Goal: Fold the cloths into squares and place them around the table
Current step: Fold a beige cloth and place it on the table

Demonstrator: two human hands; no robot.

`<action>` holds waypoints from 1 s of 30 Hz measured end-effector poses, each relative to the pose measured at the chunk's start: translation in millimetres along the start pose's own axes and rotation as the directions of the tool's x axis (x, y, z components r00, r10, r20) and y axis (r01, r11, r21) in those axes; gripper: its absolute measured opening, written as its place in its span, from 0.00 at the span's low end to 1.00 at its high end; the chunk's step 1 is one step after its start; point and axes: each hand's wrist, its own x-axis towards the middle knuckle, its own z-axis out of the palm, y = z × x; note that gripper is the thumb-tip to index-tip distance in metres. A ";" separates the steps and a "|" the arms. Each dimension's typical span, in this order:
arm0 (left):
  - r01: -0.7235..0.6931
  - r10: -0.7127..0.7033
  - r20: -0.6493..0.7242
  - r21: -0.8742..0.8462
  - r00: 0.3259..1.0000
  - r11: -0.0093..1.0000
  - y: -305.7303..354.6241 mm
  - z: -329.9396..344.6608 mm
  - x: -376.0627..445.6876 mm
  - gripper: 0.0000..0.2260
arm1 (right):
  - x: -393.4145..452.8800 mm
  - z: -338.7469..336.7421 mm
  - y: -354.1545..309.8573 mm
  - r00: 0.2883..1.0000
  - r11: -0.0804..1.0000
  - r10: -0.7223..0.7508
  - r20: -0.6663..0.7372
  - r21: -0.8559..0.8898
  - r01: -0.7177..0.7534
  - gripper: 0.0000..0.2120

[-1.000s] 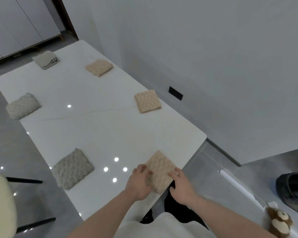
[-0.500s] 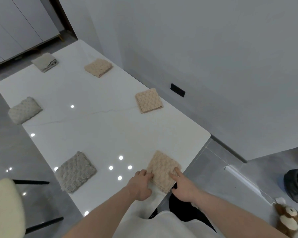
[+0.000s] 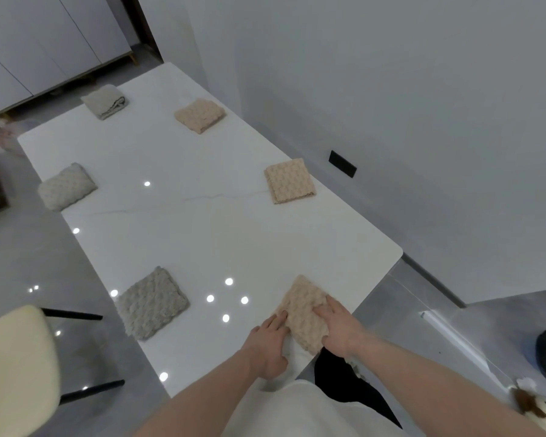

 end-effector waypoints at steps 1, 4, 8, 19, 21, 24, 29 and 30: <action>0.004 -0.004 0.005 -0.007 1.000 1.000 -0.6 -2.0 1.2 0.38 | 0.5 -0.5 -0.5 1.000 1.000 0.005 0.009 -0.005 -0.005 0.39; 0.008 -0.008 0.013 -0.005 1.000 1.000 -3.7 -7.1 3.9 0.38 | -1.6 0.8 -0.6 0.999 1.000 -0.012 0.031 -0.025 0.012 0.38; -0.015 0.016 -0.014 0.014 1.000 1.000 -7.7 -11.0 5.3 0.34 | -12.7 13.4 -1.5 0.998 0.999 -0.004 0.068 -0.040 0.007 0.41; -0.117 0.137 -0.184 0.117 0.973 0.986 -6.2 0.7 -10.7 0.30 | -31.0 22.2 -6.9 0.996 0.995 -0.058 -0.063 -0.084 0.052 0.39; -0.098 0.113 -0.104 0.142 0.988 0.985 -7.0 7.4 -13.3 0.36 | -31.0 27.3 -7.7 0.999 0.993 -0.042 -0.014 -0.107 0.041 0.40; -0.064 0.068 -0.036 0.092 0.997 0.994 -7.2 9.2 -13.9 0.39 | -26.9 32.4 -10.0 0.999 0.994 -0.010 0.039 -0.110 0.014 0.42; -0.040 0.040 -0.021 0.012 0.999 0.999 -5.8 -2.6 -10.0 0.35 | -25.6 25.4 -13.0 0.997 0.994 0.021 0.071 -0.106 -0.014 0.42; -0.037 0.037 -0.025 0.003 0.999 0.999 -4.6 -3.7 -9.3 0.34 | -25.8 25.5 -12.6 0.997 0.994 0.023 0.069 -0.104 -0.016 0.43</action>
